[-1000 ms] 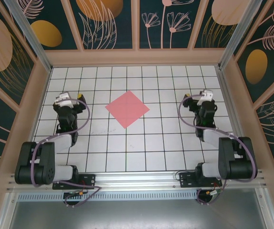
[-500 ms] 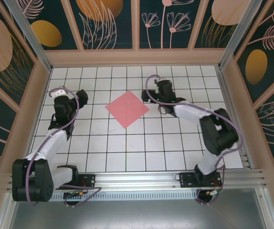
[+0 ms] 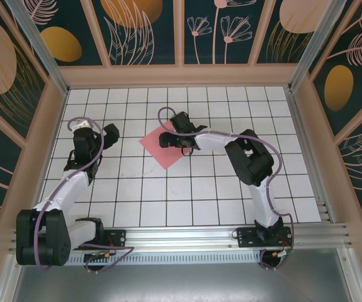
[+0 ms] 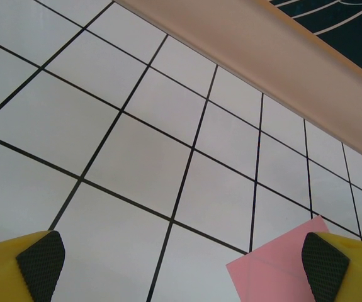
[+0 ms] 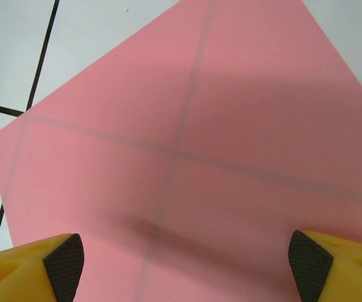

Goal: Fold a paper plane with a square sheet of paper (pick it up from the middle)
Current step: Rotate the square sheet of paper at the center of the table.

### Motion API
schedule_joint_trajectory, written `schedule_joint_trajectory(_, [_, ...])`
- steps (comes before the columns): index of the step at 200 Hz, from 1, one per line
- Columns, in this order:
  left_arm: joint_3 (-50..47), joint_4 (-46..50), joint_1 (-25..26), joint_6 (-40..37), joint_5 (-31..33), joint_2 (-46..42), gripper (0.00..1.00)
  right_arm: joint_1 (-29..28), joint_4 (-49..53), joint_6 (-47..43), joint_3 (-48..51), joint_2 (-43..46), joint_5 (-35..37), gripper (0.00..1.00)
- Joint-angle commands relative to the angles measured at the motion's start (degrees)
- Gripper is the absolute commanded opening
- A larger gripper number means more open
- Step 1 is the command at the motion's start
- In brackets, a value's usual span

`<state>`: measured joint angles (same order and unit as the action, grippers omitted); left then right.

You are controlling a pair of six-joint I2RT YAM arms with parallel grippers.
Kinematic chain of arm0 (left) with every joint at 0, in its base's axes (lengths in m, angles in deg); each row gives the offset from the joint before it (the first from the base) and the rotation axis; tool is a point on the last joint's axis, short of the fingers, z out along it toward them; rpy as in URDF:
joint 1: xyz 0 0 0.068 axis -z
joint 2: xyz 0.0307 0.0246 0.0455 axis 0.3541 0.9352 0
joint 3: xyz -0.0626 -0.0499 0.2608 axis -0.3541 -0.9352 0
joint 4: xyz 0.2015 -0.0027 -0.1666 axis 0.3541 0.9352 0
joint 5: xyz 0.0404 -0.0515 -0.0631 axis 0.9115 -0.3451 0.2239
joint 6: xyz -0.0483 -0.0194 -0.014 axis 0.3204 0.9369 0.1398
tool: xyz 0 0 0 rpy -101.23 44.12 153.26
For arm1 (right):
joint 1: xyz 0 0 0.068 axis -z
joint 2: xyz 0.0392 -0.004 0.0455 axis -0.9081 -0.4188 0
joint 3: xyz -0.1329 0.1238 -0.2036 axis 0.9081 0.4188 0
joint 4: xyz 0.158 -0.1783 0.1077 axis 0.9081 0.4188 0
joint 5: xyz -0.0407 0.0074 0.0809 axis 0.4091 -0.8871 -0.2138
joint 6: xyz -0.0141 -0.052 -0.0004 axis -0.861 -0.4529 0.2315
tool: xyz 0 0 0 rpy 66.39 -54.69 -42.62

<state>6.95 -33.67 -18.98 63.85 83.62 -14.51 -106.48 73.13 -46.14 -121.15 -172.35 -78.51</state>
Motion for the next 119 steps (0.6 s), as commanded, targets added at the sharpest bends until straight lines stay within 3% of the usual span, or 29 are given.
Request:
schedule_joint_trajectory(1, [1.15, 0.96, -0.35, 0.76, -1.21, 0.72, 0.99, 0.04, 5.86, 2.32, 0.85, -1.44, 1.94, 0.87])
schedule_joint_trajectory(35, [0.78, 0.3, -0.34, 1.17, -2.37, 1.41, 0.98, 0.01, 8.08, 4.47, 11.81, 3.64, 2.83, 0.84])
schedule_joint_trajectory(85, [0.19, -1.96, -0.35, 2.69, -4.98, 3.47, 0.98, 0.03, 9.38, 11.53, 36.18, 21.72, 5.63, 0.84])
schedule_joint_trajectory(119, [0.17, -3.89, -0.32, 4.68, -6.96, 5.66, 0.98, 0.31, 15.22, 11.08, 34.61, 30.21, 6.76, 0.88])
